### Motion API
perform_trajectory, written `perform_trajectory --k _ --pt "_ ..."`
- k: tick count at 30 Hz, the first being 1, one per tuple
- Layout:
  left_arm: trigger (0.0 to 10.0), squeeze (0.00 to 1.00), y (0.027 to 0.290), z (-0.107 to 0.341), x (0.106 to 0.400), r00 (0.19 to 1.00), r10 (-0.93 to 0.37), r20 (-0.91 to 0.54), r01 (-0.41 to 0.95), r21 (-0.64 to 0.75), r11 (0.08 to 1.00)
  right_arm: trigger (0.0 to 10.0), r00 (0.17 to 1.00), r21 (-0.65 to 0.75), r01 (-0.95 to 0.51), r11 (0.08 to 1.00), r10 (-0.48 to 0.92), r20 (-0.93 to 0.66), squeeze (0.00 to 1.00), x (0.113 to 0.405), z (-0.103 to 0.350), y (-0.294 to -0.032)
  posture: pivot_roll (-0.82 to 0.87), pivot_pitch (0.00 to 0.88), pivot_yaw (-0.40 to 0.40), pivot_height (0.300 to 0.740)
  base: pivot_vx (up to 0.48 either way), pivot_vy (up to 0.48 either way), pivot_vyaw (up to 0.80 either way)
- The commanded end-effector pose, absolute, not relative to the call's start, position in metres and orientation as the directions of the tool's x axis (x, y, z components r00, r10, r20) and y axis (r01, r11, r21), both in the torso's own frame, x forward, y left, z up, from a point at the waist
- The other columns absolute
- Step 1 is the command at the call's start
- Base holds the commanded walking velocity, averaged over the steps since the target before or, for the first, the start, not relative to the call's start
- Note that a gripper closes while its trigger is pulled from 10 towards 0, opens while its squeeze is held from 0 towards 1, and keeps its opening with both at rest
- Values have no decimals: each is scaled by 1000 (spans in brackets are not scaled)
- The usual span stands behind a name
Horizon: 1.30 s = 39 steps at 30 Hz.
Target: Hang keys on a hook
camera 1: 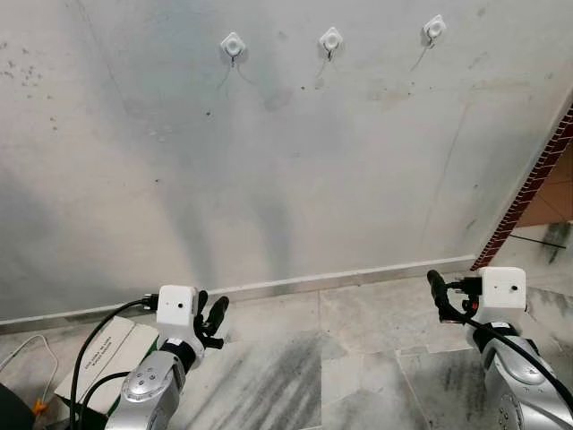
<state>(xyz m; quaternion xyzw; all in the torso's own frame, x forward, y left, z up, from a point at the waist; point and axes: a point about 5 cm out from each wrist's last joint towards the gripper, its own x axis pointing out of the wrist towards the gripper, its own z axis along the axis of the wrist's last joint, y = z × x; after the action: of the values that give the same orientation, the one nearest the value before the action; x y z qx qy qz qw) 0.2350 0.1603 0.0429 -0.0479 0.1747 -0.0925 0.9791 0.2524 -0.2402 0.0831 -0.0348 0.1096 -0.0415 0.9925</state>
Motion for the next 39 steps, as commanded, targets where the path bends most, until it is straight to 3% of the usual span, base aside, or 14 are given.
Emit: perform_trajectory --k 1,4,30,39 --pt "10000 0 163 45 240 928 -169 -332 143 -101 985 10000 975 -62 66 996 -78 -207 0 254 87 -238 -72 0 82 740 0 0 -800" --pt "10000 0 163 45 243 928 -164 -333 114 -164 980 10000 977 -58 63 996 -74 -200 0 254 88 -235 -75 0 82 740 0 0 -800" --pt "10000 0 157 44 253 925 -170 -340 123 -154 980 10000 977 -81 21 996 -38 -208 0 257 88 -223 -79 0 86 740 0 0 -800" --pt "10000 0 160 41 253 929 -126 -347 77 -154 985 10000 979 -95 -30 995 10 -202 0 257 92 -217 -76 0 29 740 0 0 -533"
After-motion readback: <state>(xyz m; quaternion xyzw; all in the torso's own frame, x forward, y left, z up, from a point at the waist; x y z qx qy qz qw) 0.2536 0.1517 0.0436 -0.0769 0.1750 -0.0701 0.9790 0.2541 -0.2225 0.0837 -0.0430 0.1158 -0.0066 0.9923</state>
